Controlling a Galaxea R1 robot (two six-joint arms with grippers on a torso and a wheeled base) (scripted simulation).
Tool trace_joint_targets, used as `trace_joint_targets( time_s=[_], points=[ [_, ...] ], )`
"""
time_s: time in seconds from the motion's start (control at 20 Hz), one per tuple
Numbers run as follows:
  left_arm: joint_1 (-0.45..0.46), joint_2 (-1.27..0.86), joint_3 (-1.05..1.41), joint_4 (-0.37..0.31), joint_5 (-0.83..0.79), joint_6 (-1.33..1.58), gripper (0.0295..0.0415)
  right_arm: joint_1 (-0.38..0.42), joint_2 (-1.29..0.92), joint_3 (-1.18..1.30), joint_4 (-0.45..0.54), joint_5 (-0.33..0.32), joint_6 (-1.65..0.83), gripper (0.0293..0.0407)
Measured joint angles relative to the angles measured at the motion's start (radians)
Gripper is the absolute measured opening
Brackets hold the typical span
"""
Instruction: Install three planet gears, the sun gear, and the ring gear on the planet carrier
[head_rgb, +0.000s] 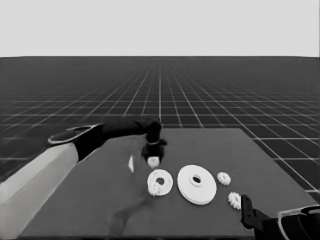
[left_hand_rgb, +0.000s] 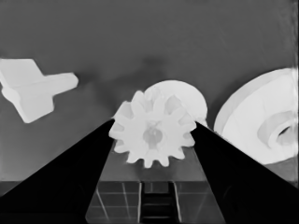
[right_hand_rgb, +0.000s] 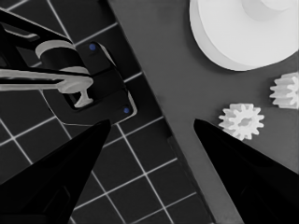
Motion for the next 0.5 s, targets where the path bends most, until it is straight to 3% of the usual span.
trace_joint_targets(
  time_s=[0.2,0.3,0.5],
  points=[
    [0.000,0.034,-0.049,-0.001,-0.002,0.013,0.0312,0.000,0.000,0.000,0.000,0.000,0.000,0.0385],
    [0.095,0.057,-0.118,0.084,-0.045,0.051,0.0312,0.000,0.000,0.000,0.000,0.000,0.000,0.0385],
    [0.138,0.076,-0.171,0.118,-0.072,0.078,0.0312,0.000,0.000,0.000,0.000,0.000,0.000,0.0385]
  ],
)
